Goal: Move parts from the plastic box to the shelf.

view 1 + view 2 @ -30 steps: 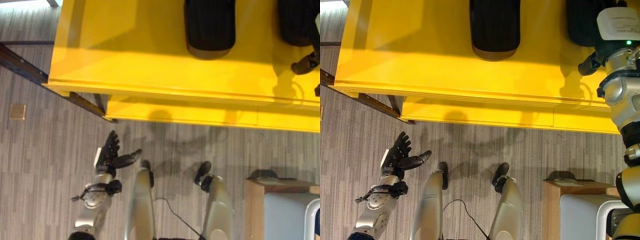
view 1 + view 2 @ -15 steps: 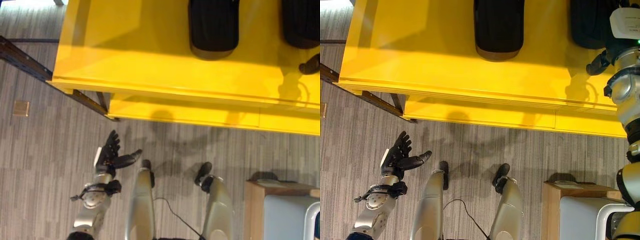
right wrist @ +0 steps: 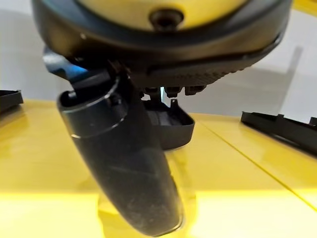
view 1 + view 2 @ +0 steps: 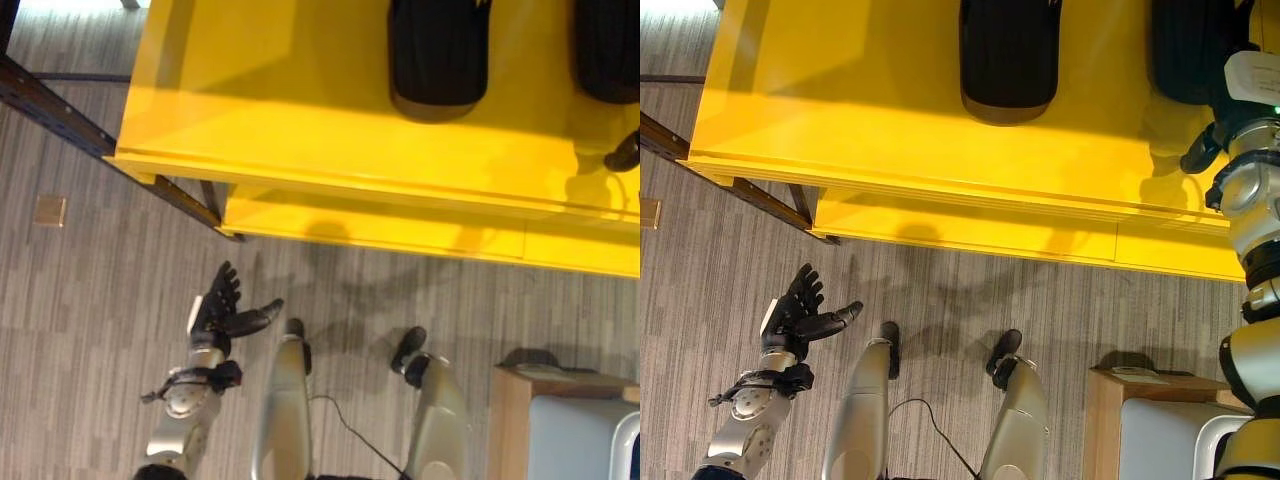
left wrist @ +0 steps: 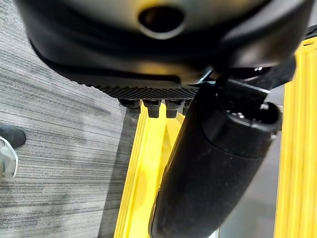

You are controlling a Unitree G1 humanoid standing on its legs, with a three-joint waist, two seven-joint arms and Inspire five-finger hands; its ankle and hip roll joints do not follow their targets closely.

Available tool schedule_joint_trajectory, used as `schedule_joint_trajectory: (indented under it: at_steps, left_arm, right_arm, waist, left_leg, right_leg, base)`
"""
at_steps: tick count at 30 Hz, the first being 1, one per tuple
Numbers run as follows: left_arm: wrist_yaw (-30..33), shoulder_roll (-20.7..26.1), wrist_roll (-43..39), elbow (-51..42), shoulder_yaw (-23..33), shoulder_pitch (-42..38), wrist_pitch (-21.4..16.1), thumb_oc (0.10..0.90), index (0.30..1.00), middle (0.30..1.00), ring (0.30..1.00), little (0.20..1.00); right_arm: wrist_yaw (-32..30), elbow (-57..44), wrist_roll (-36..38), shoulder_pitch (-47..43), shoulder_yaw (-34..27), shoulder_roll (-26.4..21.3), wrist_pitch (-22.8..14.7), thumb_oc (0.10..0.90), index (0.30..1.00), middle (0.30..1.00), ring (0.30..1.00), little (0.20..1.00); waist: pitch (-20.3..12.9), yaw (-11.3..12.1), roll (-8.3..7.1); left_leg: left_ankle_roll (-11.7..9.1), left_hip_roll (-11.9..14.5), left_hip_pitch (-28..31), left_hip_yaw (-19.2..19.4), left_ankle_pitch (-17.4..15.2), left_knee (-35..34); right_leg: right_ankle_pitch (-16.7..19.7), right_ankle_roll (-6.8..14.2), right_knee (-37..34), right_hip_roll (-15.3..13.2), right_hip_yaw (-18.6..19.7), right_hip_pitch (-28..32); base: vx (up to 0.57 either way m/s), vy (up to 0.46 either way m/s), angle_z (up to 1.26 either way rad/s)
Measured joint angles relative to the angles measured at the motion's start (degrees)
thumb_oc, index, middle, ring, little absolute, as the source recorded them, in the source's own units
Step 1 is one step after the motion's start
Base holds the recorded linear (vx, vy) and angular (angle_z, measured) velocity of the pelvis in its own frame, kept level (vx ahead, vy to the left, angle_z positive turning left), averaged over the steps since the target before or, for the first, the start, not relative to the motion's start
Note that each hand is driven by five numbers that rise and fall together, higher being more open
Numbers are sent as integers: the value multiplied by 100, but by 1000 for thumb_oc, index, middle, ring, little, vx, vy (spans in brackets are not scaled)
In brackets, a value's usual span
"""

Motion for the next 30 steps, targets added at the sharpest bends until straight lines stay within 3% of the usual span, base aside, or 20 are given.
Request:
schedule_joint_trajectory:
  at_steps: [6, 30]
  left_arm:
    - [-10, 0, 0, 0, 0, -3, 0, 900, 1000, 1000, 1000, 1000]
    - [-141, 0, 2, 30, 0, -46, 1, 900, 1000, 1000, 1000, 1000]
  right_arm:
    - [85, -217, -122, -14, 385, -12, 3, 900, 1000, 1000, 1000, 1000]
    - [544, -453, -44, 412, 177, -240, -203, 900, 1000, 1000, 1000, 1000]
  waist:
    - [-1, -14, 2]
    - [-2, -45, 3]
  left_leg:
    - [-20, 1, 4, -9, 12, 6]
    - [15, 8, 33, -7, 27, -36]
  right_leg:
    - [-5, -3, 0, -1, -1, 1]
    - [26, -17, -133, 31, -16, 60]
  base:
    - [0, 0, 0]
    - [0, 0, 0]
